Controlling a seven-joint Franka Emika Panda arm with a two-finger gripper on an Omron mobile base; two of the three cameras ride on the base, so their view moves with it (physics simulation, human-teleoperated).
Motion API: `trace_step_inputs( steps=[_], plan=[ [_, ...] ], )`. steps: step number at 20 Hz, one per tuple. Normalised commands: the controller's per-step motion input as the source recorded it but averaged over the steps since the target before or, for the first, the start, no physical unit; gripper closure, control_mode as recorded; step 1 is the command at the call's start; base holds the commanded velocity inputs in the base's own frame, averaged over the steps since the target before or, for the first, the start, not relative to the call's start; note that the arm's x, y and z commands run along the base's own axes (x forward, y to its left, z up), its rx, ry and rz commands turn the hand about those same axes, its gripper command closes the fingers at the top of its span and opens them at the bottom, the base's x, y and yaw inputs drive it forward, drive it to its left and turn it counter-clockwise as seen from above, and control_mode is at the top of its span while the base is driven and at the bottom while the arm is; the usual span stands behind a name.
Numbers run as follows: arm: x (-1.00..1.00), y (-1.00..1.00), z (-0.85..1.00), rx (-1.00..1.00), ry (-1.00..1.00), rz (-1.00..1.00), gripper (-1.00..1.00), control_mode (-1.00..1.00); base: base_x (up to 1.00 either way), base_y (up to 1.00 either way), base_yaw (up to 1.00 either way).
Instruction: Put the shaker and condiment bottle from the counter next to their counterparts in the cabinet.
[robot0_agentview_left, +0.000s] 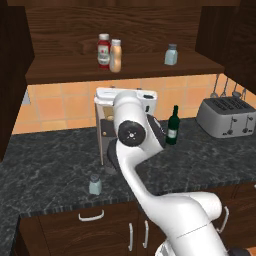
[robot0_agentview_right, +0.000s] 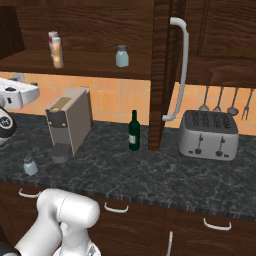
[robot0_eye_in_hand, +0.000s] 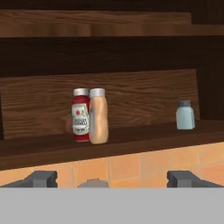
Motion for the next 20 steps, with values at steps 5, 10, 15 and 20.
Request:
trace_step_inputs(
  steps=[5, 10, 15, 20],
  plan=[
    [-0.25, 0.11, -0.37, 0.0, 0.0, -0.07, -1.0, -1.0, 0.0, 0.0, 0.0],
    [-0.3, 0.15, -0.34, 0.0, 0.0, -0.09, -1.0, -1.0, 0.0, 0.0, 0.0],
    [-0.15, 0.24, -0.31, 0.0, 0.08, -0.14, -1.0, -1.0, 0.0, 0.0, 0.0],
    [-0.12, 0.18, -0.36, 0.0, 0.07, -0.1, -1.0, -1.0, 0.0, 0.0, 0.0]
  ],
)
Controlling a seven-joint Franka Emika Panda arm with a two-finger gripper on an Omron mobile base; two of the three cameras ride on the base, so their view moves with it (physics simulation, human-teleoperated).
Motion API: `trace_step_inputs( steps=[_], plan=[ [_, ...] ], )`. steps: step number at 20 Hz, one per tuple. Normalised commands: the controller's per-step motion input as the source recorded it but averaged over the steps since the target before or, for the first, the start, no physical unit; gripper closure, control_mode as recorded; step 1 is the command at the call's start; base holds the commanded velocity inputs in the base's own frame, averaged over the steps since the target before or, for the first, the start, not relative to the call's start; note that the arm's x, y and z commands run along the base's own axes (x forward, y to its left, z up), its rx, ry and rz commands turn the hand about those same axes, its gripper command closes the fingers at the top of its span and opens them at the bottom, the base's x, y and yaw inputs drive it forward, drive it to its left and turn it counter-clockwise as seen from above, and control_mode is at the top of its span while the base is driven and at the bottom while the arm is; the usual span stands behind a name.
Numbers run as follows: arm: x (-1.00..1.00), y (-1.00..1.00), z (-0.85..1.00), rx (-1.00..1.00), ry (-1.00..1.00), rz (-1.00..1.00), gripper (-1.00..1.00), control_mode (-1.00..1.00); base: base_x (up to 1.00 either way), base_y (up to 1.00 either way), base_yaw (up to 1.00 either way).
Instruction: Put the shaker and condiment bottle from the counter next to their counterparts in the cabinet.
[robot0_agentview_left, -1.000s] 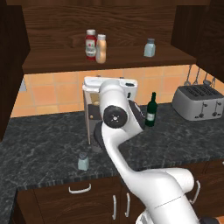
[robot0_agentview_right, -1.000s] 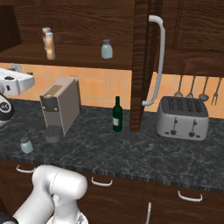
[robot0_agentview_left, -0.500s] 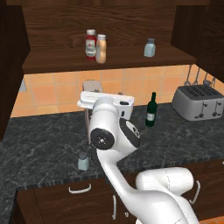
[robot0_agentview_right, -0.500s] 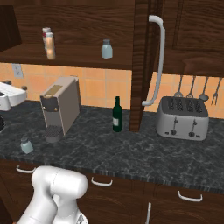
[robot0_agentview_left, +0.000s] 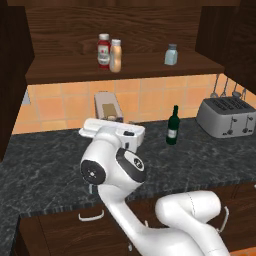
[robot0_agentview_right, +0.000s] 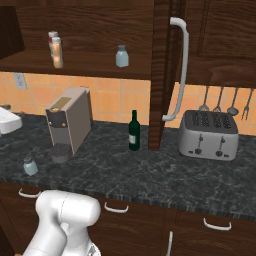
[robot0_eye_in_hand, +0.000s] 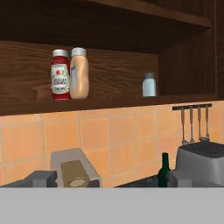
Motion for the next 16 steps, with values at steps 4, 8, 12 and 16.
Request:
trace_step_inputs(
  steps=[4, 8, 12, 16],
  plan=[
    [-0.21, 0.14, -0.42, 0.0, 0.03, -0.01, -1.0, -1.0, 0.0, 0.0, 0.0],
    [-0.08, 0.07, -0.52, 0.0, 0.0, -0.03, -1.0, -1.0, 0.0, 0.0, 0.0],
    [0.0, 0.0, -0.52, 0.03, 0.0, -0.11, -1.0, -1.0, 0.0, 0.0, 0.0],
    [0.0, 0.1, -0.51, 0.03, 0.03, -0.17, -1.0, -1.0, 0.0, 0.0, 0.0]
  ],
)
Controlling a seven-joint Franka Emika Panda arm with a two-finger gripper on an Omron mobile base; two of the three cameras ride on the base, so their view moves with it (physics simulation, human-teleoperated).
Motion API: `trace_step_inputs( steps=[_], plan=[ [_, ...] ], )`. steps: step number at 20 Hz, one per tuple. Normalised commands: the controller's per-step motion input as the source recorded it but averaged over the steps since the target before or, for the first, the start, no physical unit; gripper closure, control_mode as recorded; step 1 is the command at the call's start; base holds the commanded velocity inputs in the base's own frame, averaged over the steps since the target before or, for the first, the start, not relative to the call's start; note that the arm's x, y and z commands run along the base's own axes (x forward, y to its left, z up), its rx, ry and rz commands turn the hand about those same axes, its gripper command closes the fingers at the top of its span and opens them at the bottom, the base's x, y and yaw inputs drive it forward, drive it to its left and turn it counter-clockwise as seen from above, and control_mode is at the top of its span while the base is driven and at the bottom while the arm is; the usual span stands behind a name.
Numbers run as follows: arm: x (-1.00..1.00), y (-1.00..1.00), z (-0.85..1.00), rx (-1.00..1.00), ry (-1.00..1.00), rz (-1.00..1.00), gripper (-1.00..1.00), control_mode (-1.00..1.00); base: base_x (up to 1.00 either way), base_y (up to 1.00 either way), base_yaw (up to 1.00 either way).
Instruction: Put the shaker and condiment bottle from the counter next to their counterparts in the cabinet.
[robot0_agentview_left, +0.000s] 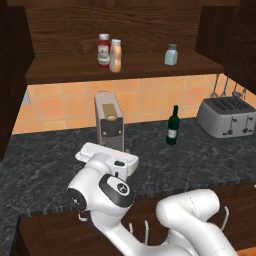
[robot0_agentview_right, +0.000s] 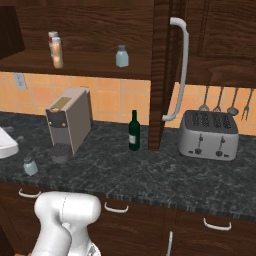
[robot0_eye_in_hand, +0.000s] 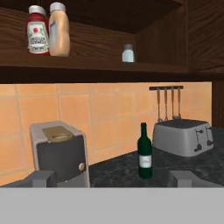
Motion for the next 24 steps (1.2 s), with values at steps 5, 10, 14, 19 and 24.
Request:
trace_step_inputs(
  steps=[5, 10, 14, 19, 24],
  plan=[
    [0.0, 0.16, -0.62, 0.02, 0.04, -0.15, -1.0, -1.0, 0.0, 0.0, 0.0],
    [0.0, 0.12, -0.56, 0.01, 0.04, -0.04, -1.0, -1.0, 0.0, 0.0, 0.0],
    [0.0, 0.14, -0.6, 0.0, 0.04, 0.0, -1.0, -1.0, 0.0, 0.0, 0.0],
    [0.1, 0.17, -0.37, 0.0, 0.04, 0.0, -1.0, -1.0, 0.0, 0.0, 0.0],
    [0.16, 0.21, -0.23, 0.0, 0.06, 0.0, -1.0, -1.0, 0.0, 0.0, 0.0]
  ],
)
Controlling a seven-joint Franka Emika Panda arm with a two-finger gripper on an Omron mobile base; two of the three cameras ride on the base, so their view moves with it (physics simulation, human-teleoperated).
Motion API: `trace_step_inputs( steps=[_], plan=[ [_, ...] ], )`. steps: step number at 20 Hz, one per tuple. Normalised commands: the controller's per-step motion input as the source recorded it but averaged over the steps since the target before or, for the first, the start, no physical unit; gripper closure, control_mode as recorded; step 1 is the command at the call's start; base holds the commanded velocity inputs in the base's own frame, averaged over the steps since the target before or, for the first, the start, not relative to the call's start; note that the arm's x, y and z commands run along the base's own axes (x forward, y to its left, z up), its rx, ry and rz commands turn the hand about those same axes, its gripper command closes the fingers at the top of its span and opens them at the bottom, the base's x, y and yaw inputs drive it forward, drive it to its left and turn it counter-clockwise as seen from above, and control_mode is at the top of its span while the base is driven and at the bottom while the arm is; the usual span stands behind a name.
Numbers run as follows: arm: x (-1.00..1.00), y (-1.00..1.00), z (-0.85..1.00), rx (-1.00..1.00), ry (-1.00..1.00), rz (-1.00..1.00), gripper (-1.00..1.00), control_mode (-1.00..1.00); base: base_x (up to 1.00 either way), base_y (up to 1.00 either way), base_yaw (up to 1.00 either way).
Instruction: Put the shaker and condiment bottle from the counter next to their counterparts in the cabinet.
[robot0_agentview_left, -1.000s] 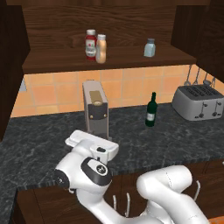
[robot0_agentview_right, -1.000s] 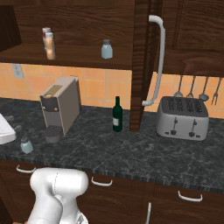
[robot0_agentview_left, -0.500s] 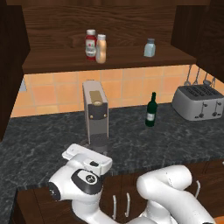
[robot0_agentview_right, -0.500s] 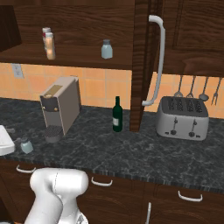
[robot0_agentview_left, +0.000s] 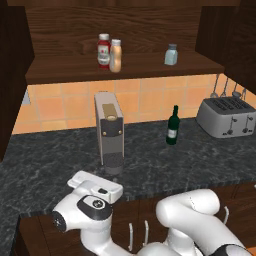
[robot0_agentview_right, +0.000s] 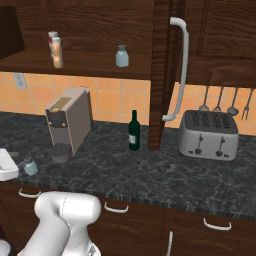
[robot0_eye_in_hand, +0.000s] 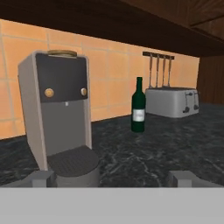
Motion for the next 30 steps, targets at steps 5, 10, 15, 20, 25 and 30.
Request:
trace_step_inputs(
  steps=[5, 10, 15, 20, 25, 30],
  plan=[
    [0.01, 0.22, -0.39, 0.0, 0.03, 0.0, -1.0, -1.0, 0.0, 0.0, 0.0],
    [0.08, 0.09, -0.22, 0.0, 0.0, 0.0, -1.0, -1.0, 0.0, 0.0, 0.0],
    [0.22, 0.08, -0.2, 0.0, 0.02, 0.0, -1.0, -1.0, 0.0, 0.0, 0.0],
    [0.18, 0.15, -0.32, 0.0, 0.02, 0.0, -1.0, -1.0, 0.0, 0.0, 0.0],
    [0.2, 0.18, -0.21, 0.0, 0.05, 0.0, -1.0, -1.0, 0.0, 0.0, 0.0],
    [0.25, 0.13, -0.11, 0.0, 0.1, 0.0, -1.0, -1.0, 0.0, 0.0, 0.0]
  ],
)
